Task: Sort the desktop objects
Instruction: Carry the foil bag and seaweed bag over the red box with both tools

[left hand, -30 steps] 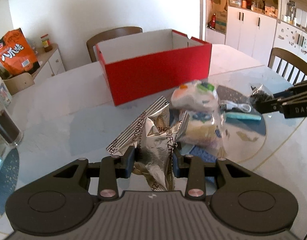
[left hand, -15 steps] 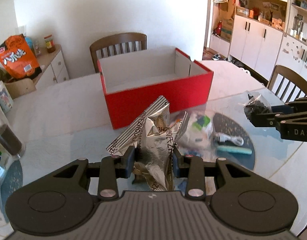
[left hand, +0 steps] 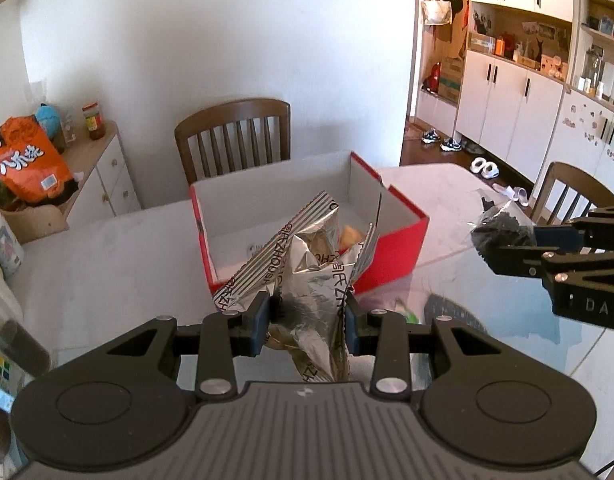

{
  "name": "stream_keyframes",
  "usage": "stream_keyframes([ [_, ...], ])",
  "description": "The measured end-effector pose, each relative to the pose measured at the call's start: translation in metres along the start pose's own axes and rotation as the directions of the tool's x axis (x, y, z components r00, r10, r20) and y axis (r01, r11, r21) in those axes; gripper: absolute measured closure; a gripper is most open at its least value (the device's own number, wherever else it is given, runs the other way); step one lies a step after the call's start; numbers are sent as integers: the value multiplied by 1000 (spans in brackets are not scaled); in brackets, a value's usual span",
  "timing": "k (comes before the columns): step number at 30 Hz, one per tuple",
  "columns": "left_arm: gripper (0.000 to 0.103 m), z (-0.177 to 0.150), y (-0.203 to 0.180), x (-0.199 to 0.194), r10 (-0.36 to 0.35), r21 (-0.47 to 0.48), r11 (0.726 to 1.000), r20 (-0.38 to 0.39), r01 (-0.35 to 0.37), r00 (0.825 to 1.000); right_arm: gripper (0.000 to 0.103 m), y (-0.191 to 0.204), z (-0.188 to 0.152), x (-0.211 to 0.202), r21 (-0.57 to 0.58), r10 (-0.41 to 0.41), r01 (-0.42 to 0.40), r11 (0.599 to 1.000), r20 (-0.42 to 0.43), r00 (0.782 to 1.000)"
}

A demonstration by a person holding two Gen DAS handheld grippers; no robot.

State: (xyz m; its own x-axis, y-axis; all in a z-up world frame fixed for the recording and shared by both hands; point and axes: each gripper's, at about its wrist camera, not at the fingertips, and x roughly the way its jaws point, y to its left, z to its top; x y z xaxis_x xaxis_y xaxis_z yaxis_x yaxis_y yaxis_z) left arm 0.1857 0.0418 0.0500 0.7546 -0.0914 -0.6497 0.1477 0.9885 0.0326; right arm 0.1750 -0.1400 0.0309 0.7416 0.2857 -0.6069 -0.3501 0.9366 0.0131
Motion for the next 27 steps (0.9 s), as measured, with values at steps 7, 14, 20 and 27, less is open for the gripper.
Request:
stream_keyframes([
  [7, 68, 30, 3, 11, 10, 16, 1000, 24, -11, 1000, 74, 2, 24, 9, -21, -5, 5, 1000, 38, 999],
  [14, 68, 47, 10, 27, 10, 20, 1000, 17, -10, 1000, 74, -2, 41, 24, -7, -8, 8, 1000, 42, 999],
  [20, 68, 58, 16, 50, 2, 23, 1000, -14, -2, 1000, 74, -5, 53, 41, -5, -19, 19, 1000, 35, 999],
  [27, 68, 70, 25, 77, 6, 37, 999, -26, -5, 1000, 74, -11, 66, 65, 7, -20, 20, 1000, 36, 999],
])
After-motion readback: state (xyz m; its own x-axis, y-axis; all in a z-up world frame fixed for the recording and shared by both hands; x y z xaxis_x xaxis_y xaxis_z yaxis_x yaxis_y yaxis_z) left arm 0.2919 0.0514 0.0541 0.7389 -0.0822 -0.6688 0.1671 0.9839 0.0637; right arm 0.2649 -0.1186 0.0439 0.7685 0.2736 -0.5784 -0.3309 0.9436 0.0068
